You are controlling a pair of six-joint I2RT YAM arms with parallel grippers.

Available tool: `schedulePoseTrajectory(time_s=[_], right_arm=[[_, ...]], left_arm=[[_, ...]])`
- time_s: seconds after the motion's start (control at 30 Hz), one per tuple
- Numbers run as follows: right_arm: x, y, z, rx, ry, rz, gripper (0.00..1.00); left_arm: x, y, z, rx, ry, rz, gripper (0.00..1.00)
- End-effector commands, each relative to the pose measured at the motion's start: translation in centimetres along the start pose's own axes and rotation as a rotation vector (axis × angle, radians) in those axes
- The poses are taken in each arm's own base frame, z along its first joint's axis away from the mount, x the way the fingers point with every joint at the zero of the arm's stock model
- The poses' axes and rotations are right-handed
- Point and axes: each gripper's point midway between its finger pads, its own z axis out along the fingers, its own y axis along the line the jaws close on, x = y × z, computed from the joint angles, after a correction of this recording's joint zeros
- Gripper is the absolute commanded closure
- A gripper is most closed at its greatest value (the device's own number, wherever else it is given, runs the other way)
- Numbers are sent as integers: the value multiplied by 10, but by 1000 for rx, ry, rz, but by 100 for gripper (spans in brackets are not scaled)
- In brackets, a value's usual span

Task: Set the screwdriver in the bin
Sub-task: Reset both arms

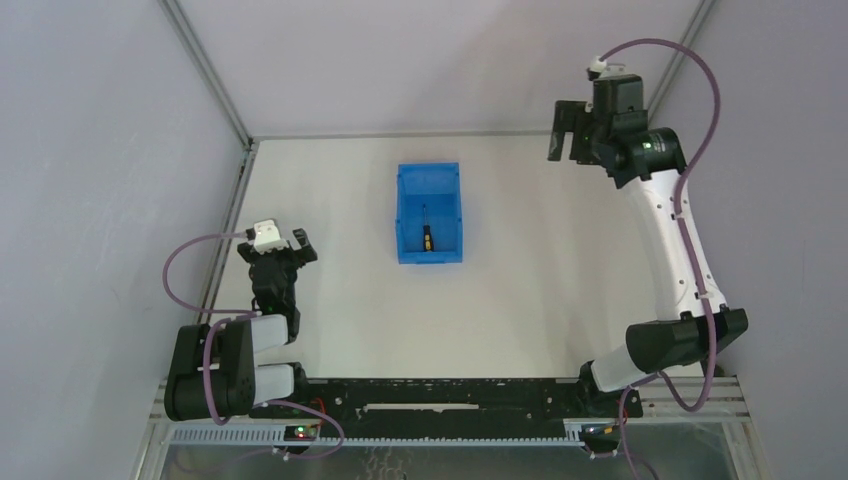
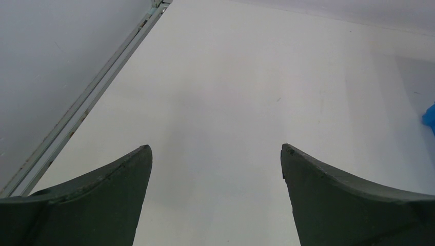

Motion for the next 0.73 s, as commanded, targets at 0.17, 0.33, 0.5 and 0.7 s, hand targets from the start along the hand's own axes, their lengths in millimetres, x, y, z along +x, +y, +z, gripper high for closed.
schedulePoseTrajectory(time_s=[0.17,0.33,0.5,0.7], right_arm=[[-7,-35,0,-12,-37,-14,0],[-8,-37,2,-11,-38,-17,0],[-9,-39,-1,-5,-46,-22,0],[-10,-41,-2,5,-48,-18,0]], left_arm=[[-23,-3,7,2,-67,11,0],[-23,-3,7,1,-67,11,0],[-22,-2,7,0,-67,12,0],[-23,-3,7,2,-68,11,0]])
